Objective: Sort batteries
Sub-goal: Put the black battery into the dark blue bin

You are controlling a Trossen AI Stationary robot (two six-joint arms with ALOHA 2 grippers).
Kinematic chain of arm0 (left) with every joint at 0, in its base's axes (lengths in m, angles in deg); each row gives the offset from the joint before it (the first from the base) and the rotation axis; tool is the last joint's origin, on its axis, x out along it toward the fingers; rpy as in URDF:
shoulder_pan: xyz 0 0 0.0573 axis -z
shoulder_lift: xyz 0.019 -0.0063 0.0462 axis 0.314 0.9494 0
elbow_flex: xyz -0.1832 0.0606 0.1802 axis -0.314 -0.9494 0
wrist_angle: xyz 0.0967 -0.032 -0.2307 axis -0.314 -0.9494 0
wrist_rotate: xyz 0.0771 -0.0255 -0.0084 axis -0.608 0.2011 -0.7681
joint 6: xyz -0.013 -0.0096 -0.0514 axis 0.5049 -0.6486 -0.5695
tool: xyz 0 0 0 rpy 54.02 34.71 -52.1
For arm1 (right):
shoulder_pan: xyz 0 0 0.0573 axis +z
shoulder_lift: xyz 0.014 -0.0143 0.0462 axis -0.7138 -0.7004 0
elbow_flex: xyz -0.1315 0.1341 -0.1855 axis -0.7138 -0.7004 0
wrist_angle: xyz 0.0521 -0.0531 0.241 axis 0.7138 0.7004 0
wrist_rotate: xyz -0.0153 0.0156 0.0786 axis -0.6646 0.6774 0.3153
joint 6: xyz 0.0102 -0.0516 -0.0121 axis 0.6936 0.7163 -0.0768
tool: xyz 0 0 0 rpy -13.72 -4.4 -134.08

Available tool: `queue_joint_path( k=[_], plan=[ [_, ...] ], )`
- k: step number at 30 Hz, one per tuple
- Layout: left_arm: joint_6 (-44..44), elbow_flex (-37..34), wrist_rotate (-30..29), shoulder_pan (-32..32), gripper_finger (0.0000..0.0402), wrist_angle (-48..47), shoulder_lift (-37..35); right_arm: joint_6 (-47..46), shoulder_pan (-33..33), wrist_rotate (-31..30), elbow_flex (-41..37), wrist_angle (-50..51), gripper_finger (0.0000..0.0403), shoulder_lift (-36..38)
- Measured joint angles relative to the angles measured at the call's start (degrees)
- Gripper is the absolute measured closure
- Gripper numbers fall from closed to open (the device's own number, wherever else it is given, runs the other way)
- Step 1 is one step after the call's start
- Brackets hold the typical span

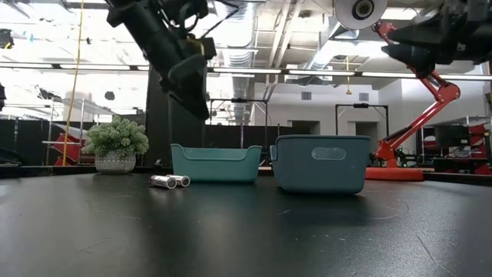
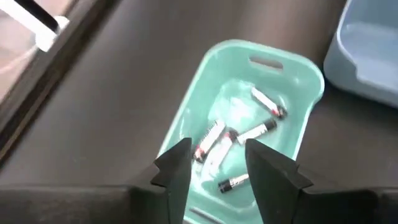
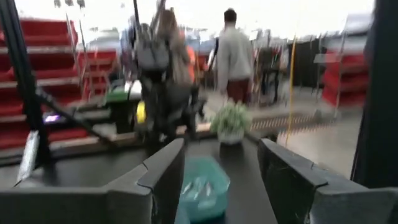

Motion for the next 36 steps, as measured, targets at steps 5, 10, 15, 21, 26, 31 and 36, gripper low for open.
queue_joint_path(
  k=[5, 10, 15, 21, 26, 31, 36],
  plan=[
    [-0.3, 0.2, -7.3, 3.6, 0.0245, 3.7, -5.2, -7.1, 3.5, 0.3, 5.3, 12.5, 0.0169, -5.1],
    [3.3, 0.2, -13.5, 9.3, 0.0254, 10.1, -8.3, -15.0, 8.9, 0.3, 11.0, 22.1, 0.0168, -15.1],
    [5.2, -0.3, -17.2, 13.2, 0.0257, 11.9, -7.8, -27.8, 13.5, -0.1, 18.3, 37.9, 0.0172, -28.0],
    [3.9, -4.8, -17.4, 15.0, 0.0258, 12.1, -7.9, -48.7, 20.0, 0.3, 25.3, 54.7, 0.0177, -40.3],
    [1.6, -9.5, -17.4, 15.5, 0.0258, 12.2, -8.0, -66.1, 26.0, 4.0, 26.5, 59.9, 0.0177, -48.4],
    [0.5, -11.1, -17.4, 15.5, 0.0258, 12.7, -8.6, -78.9, 32.7, 6.2, 26.5, 62.0, 0.0177, -55.5],
    [-0.2, -12.3, -17.4, 16.3, 0.0258, 12.7, -9.9, -89.0, 39.2, 10.0, 26.5, 62.6, 0.0177, -60.8]
  ],
)
